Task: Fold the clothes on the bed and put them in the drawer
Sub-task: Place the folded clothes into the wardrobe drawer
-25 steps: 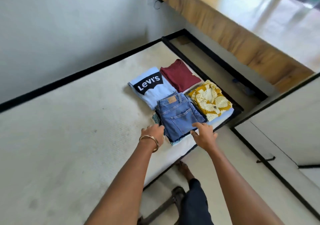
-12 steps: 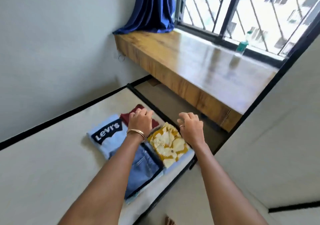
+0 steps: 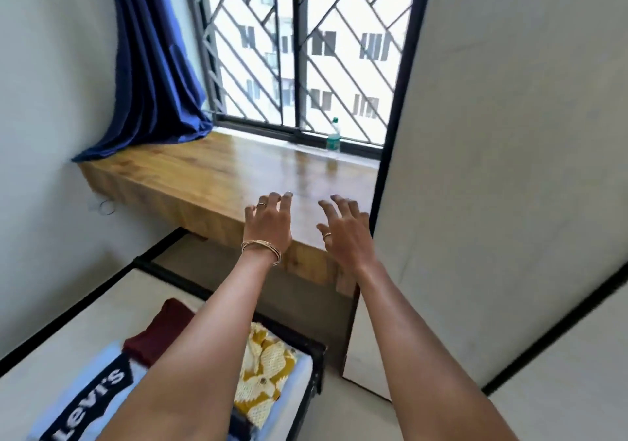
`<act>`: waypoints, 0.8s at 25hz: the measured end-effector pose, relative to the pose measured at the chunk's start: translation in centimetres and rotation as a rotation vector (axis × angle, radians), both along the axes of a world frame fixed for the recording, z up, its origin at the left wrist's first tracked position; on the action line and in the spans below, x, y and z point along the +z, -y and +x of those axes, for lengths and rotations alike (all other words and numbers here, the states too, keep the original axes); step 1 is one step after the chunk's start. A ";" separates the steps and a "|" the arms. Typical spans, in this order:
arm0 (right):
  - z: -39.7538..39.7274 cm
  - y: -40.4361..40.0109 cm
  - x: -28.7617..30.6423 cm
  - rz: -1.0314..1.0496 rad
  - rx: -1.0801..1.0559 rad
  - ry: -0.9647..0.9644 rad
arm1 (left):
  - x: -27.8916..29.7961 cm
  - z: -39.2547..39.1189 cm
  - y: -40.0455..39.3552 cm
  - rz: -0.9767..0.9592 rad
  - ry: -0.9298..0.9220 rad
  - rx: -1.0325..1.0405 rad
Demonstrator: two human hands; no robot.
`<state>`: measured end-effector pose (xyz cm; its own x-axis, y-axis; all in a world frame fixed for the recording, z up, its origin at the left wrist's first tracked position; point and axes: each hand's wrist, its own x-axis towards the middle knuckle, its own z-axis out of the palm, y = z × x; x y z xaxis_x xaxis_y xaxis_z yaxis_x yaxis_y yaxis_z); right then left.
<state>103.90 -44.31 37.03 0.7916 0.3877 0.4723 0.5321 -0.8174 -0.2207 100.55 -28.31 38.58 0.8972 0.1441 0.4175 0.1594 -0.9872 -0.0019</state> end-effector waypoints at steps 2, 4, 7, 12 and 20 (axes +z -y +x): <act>0.2 3.7 1.3 0.062 -0.100 0.099 | 1.3 2.0 2.8 -0.038 0.053 -0.094; -0.9 8.9 2.7 0.157 -0.242 0.147 | 2.8 3.9 7.0 -0.129 0.118 -0.279; -4.0 17.9 3.9 0.354 -0.448 0.220 | 4.6 4.7 14.7 -0.367 0.160 -0.668; -13.7 32.4 2.6 0.494 -0.826 0.163 | 5.0 1.2 30.1 -0.463 -0.128 -1.034; -27.5 54.1 -4.6 0.529 -1.199 -0.115 | -2.7 -6.0 56.8 -0.368 -0.570 -1.336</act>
